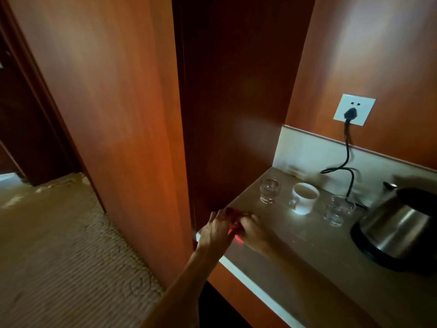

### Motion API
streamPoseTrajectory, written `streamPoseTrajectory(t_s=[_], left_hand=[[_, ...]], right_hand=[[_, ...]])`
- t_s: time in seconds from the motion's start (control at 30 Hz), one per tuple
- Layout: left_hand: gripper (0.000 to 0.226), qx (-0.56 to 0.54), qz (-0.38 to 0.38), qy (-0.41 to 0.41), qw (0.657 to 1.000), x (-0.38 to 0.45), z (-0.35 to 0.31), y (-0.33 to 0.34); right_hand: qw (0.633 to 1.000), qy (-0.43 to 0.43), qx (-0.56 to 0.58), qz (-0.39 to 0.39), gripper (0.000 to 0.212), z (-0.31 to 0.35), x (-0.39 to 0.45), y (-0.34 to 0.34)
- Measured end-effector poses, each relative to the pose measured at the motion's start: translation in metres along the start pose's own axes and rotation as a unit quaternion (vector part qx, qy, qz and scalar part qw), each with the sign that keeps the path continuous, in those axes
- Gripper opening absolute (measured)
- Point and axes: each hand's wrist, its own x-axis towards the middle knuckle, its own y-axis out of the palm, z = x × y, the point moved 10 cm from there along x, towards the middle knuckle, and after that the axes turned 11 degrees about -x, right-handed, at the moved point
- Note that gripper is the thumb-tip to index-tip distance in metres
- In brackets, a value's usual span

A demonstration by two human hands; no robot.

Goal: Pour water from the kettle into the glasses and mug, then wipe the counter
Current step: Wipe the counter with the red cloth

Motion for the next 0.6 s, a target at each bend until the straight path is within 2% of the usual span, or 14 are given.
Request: streamPoseTrajectory(t_s=[0.13, 0.23, 0.27, 0.37, 0.43, 0.5, 0.6], left_hand=[[0.031, -0.021, -0.030, 0.033, 0.999, -0.002, -0.034, 0.007], [0.024, 0.013, -0.032, 0.094, 0.995, -0.011, -0.063, 0.019], [0.024, 0.005, -0.032, 0.104, 0.994, -0.012, -0.067, 0.023], [0.027, -0.018, -0.024, 0.123, 0.992, -0.008, -0.072, 0.037], [0.037, -0.001, -0.007, 0.162, 0.987, -0.006, -0.075, 0.050], [0.051, 0.017, -0.007, 0.162, 0.987, -0.004, -0.070, 0.057], [0.059, 0.041, 0.008, 0.163, 0.986, 0.005, -0.056, 0.071]], right_hand=[[0.996, 0.014, -0.083, -0.012, 0.048, -0.025, -0.025, -0.031], [0.984, 0.056, -0.168, 0.025, 0.032, -0.049, -0.055, -0.037], [0.981, 0.082, -0.171, 0.033, 0.033, -0.058, -0.065, -0.034], [0.983, 0.135, -0.128, 0.005, 0.043, -0.069, -0.083, -0.028], [0.986, 0.119, -0.118, -0.021, 0.047, -0.052, -0.084, -0.019], [0.987, 0.117, -0.098, -0.059, 0.051, -0.040, -0.081, -0.004], [0.984, 0.122, -0.105, -0.071, 0.051, -0.043, -0.067, 0.010]])
